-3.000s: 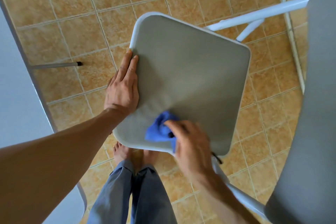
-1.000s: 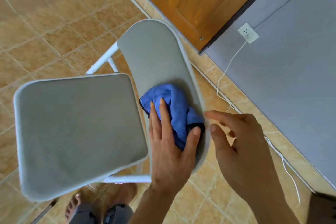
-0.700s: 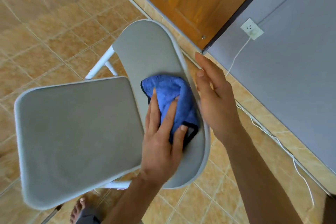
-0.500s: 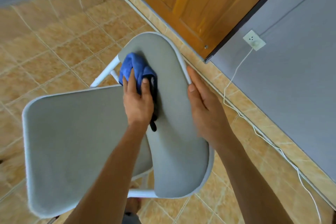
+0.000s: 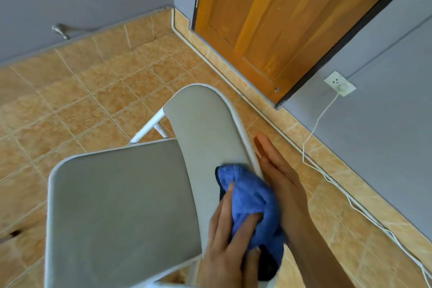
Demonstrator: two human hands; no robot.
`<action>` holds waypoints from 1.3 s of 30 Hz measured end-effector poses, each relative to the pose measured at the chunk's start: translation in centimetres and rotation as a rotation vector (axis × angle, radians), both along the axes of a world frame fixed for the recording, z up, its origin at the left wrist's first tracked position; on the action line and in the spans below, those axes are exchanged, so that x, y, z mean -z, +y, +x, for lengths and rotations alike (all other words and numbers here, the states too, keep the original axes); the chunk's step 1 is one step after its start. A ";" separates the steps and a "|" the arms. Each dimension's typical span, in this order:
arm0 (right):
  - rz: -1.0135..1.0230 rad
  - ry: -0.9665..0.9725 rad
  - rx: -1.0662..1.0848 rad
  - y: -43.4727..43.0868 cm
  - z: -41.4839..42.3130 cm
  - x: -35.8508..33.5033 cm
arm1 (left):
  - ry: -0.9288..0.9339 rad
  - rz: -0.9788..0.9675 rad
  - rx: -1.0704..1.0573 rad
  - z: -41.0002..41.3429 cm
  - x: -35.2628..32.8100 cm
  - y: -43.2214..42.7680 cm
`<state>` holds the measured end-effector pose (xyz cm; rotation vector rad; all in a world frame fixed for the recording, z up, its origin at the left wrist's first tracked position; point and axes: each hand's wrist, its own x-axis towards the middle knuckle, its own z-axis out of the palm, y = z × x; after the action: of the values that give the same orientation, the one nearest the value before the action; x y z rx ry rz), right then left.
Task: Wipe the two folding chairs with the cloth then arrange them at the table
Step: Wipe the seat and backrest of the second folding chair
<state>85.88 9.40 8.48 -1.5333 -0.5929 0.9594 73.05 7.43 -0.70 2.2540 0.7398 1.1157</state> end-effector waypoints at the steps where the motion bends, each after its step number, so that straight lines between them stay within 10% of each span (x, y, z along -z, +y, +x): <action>1: 0.005 0.000 0.006 -0.1 0.1 0.4 | -0.079 -0.175 0.000 0.5 -0.4 1.5; 11: -0.151 -0.502 -0.131 -0.6 -1.1 -0.2 | -0.178 -0.698 -0.431 5.0 -1.5 22.0; 22: -0.085 -0.362 -0.100 -1.2 -1.2 0.5 | -0.187 -0.487 -0.080 0.7 -3.9 3.3; 32: -0.150 -0.453 -0.108 -0.2 -1.1 0.0 | -0.130 -0.980 -0.549 1.9 2.4 23.5; 39: -0.171 -0.475 -0.081 -0.1 -1.2 -0.2 | -0.025 -1.034 -0.435 -2.2 1.7 -0.1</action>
<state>84.64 9.34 8.69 -1.9213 -0.9317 0.7185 70.82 7.31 -2.39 1.2261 1.4262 0.6587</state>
